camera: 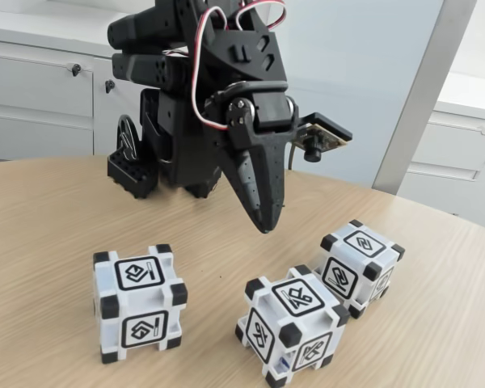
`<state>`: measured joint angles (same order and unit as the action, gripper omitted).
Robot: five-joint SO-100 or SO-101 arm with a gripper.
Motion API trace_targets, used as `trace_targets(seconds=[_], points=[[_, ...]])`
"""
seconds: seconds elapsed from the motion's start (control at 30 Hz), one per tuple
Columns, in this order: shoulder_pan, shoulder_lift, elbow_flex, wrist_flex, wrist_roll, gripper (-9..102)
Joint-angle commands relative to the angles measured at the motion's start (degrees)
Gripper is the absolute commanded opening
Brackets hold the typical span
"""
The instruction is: Stack cubes from left to right.
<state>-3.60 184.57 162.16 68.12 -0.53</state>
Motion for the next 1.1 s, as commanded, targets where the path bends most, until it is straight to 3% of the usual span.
trace_targets(seconds=[0.0,0.63,0.73,1.07], points=[[0.35,3.52,-0.44,0.26,-0.35,0],[-0.53,3.43,-0.44,0.26,-3.25,0],[-0.53,2.90,-0.44,-0.26,-7.73,0],[-0.53,-8.17,-11.34,-0.53,-3.52,0]])
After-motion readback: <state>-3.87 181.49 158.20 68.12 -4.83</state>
